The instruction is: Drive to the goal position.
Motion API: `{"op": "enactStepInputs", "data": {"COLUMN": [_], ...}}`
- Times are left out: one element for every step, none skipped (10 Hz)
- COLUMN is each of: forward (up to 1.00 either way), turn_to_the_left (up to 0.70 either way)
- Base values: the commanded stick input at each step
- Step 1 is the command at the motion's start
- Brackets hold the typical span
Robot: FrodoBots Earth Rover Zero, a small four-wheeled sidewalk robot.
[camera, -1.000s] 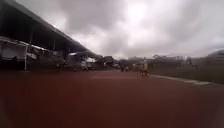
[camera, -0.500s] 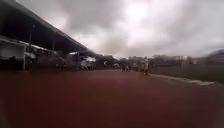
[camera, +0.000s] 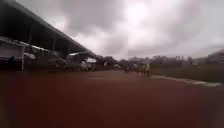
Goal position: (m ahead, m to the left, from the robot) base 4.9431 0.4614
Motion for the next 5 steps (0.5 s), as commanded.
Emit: {"op": "enactStepInputs", "data": {"forward": [0.50, 0.50, 0.50, 0.50, 0.50], "turn_to_the_left": [0.02, 0.02, 0.02, 0.02, 0.02]}}
